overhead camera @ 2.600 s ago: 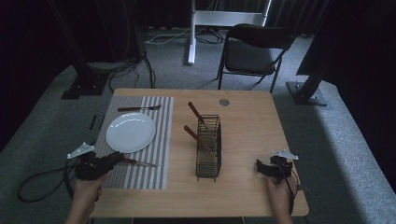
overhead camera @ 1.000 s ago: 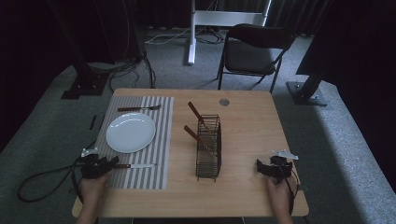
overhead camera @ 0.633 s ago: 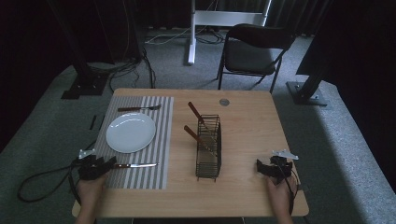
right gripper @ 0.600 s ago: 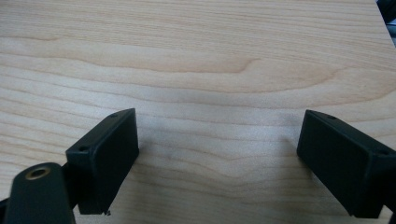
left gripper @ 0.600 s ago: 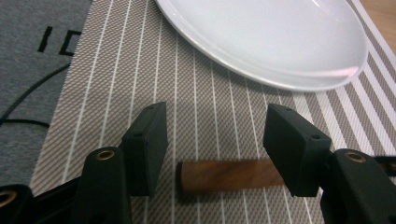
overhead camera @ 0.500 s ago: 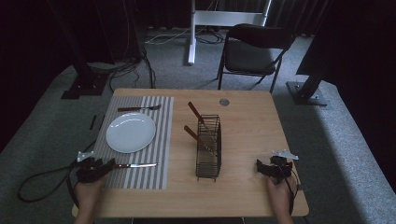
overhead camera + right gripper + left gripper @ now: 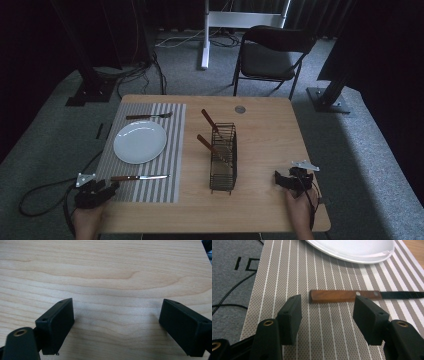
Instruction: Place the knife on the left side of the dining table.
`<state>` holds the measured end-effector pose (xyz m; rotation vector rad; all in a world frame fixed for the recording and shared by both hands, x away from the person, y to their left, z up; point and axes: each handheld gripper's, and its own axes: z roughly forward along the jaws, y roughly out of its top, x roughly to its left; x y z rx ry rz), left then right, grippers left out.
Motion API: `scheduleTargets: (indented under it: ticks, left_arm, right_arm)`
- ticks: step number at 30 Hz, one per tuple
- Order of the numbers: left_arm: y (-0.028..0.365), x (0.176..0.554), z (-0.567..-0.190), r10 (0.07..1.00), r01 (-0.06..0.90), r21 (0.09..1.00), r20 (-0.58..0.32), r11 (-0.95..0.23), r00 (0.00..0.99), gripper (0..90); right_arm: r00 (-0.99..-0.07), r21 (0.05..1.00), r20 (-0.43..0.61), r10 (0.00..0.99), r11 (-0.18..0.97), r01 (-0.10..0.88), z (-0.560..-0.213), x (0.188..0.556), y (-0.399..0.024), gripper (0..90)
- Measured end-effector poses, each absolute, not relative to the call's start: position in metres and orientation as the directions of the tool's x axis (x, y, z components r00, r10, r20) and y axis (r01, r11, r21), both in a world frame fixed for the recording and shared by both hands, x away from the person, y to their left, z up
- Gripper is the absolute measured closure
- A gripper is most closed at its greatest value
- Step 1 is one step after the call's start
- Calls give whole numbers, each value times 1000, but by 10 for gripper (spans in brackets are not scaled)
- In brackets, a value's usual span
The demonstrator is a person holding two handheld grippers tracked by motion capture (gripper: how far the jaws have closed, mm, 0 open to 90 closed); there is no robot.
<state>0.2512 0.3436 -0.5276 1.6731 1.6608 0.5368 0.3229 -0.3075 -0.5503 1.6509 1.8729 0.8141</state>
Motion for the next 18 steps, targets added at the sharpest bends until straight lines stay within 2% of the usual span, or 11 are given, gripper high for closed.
scheduleTargets:
  ticks: [7, 10, 13, 16, 18]
  left_arm:
    - [340, 231, -527, 977, 684, 727, -185, 64, 105, 399]
    - [335, 226, -529, 980, 691, 722, -155, 29, 121, 398]
    - [331, 223, -530, 980, 688, 725, -162, 39, 115, 355]
    - [325, 223, -530, 987, 695, 719, -122, 16, 104, 254]
    - [323, 225, -532, 988, 713, 701, -118, 9, 104, 112]
  right_arm:
    - [-131, 723, 13, 991, 81, 686, -550, 323, -307, 119]
    - [-131, 723, 13, 991, 81, 686, -550, 323, -307, 119]
    - [-131, 723, 13, 991, 81, 686, -550, 323, -307, 119]
    - [-131, 723, 13, 991, 81, 686, -550, 323, -307, 119]
    - [-131, 723, 13, 991, 81, 686, -550, 323, -307, 119]
